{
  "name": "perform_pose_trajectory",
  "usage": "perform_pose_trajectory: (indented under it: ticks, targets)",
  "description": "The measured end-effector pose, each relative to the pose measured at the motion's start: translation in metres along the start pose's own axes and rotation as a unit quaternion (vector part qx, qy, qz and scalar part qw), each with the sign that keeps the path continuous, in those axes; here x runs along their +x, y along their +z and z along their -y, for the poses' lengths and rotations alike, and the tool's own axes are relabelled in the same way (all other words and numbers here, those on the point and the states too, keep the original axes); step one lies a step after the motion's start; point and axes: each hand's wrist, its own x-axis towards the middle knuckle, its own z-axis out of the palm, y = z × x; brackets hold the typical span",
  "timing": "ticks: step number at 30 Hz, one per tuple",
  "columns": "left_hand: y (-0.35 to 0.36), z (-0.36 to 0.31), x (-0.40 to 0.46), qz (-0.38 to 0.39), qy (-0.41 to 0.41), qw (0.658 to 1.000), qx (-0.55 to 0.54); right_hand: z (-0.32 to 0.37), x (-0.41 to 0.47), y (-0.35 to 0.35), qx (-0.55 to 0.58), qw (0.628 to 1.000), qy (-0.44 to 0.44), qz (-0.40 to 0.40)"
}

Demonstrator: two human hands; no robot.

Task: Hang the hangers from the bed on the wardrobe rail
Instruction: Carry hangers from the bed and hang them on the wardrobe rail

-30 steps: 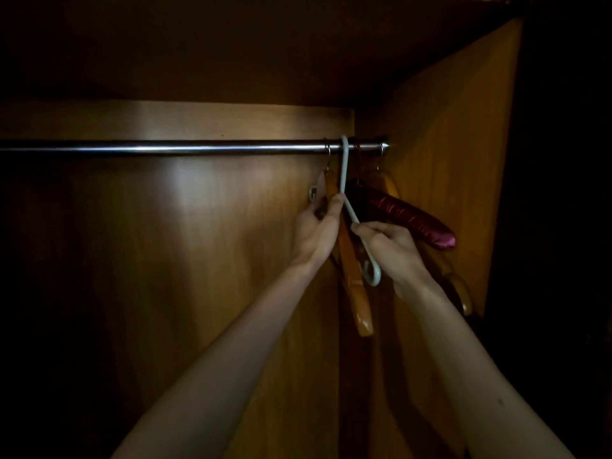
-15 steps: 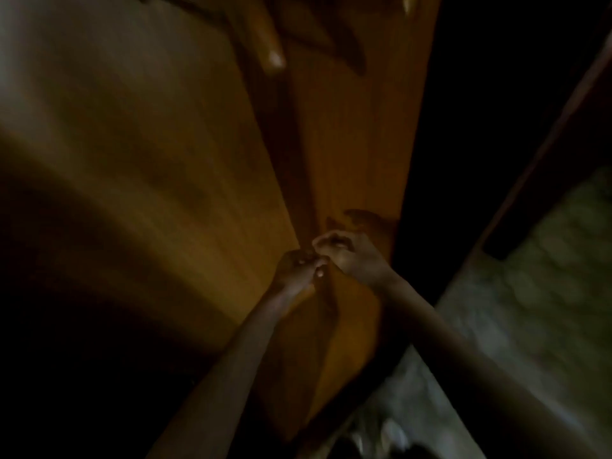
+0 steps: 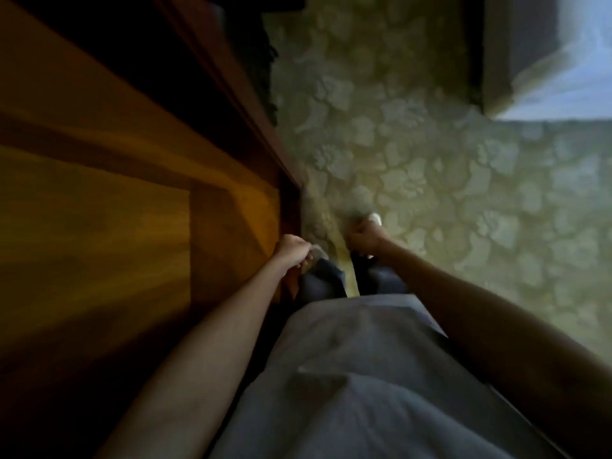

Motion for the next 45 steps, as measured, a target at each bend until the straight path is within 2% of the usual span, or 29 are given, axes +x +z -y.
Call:
perform_pose_trajectory:
  ticks: [4, 8, 14, 17, 21, 23, 27, 34, 41, 45]
  targets:
    - [0.062, -0.025, 0.005, 0.068, 0.017, 0.992, 0.109, -0.089, -0.006, -0.014, 0.112, 0.990, 0.083, -0.021]
    - [0.133, -0.080, 0.007, 0.119, 0.048, 0.967, 0.222, -0.176, -0.020, -0.030, 0.248, 0.955, 0.154, -0.054]
    - [0.242, -0.178, 0.009, 0.147, 0.121, 0.918, 0.349, -0.288, -0.052, -0.062, 0.437, 0.862, 0.216, -0.137]
    - [0.289, -0.221, 0.010, 0.159, 0.169, 0.873, 0.428, -0.335, -0.064, -0.069, 0.506, 0.809, 0.247, -0.167]
    - [0.324, -0.269, 0.016, 0.145, 0.212, 0.826, 0.501, -0.370, -0.069, -0.082, 0.553, 0.773, 0.262, -0.168]
    - [0.333, -0.290, 0.020, 0.130, 0.215, 0.818, 0.517, -0.375, -0.064, -0.107, 0.561, 0.772, 0.246, -0.168]
    - [0.339, -0.323, 0.037, 0.093, 0.191, 0.826, 0.521, -0.374, -0.036, -0.195, 0.571, 0.772, 0.191, -0.203]
    - [0.371, -0.404, 0.085, 0.052, 0.133, 0.851, 0.506, -0.390, 0.032, -0.397, 0.515, 0.820, 0.093, -0.231]
    - [0.486, -0.541, 0.087, 0.067, 0.103, 0.879, 0.461, -0.466, 0.047, -0.543, 0.421, 0.878, 0.129, -0.189]
    - [0.590, -0.634, 0.068, 0.117, 0.161, 0.874, 0.444, -0.537, 0.040, -0.603, 0.425, 0.862, 0.175, -0.215]
